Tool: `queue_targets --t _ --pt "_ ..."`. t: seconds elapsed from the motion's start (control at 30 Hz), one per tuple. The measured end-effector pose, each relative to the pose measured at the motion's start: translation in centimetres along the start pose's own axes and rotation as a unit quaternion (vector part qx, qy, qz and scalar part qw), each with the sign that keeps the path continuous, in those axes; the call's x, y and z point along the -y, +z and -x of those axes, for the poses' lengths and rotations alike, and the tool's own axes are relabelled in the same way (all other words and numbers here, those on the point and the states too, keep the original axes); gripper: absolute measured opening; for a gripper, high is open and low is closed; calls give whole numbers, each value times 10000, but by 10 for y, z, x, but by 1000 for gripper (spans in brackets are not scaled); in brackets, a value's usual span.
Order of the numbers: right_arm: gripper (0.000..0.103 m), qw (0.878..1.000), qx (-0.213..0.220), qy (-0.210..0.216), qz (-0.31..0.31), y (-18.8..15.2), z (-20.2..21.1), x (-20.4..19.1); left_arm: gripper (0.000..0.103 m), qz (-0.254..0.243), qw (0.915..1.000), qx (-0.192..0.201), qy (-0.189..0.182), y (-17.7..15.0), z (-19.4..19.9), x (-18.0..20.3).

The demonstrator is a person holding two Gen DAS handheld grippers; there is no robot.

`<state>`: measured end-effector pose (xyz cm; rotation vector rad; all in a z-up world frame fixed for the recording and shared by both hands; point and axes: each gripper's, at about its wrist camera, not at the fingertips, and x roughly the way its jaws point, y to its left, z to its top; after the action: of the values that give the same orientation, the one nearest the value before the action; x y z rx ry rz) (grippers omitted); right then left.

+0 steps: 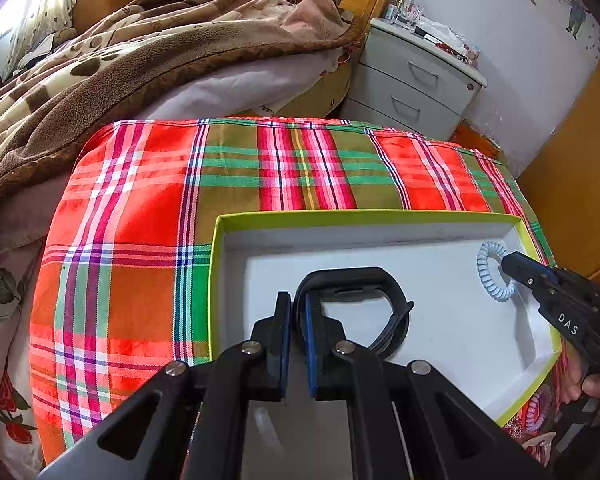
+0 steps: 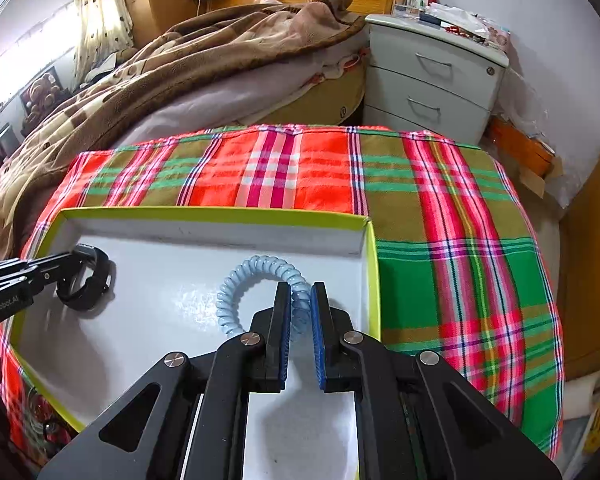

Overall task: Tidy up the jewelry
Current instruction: 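Open the left tool dropping the band while the right tool releases the coil into the box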

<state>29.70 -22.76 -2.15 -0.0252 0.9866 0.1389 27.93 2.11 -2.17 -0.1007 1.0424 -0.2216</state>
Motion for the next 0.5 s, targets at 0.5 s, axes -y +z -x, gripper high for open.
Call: queue_targets --t 0.5 --pt "19 10000 7 59 22 0 -1 -2 25 -4 10000 -41 35 4 -1 4"
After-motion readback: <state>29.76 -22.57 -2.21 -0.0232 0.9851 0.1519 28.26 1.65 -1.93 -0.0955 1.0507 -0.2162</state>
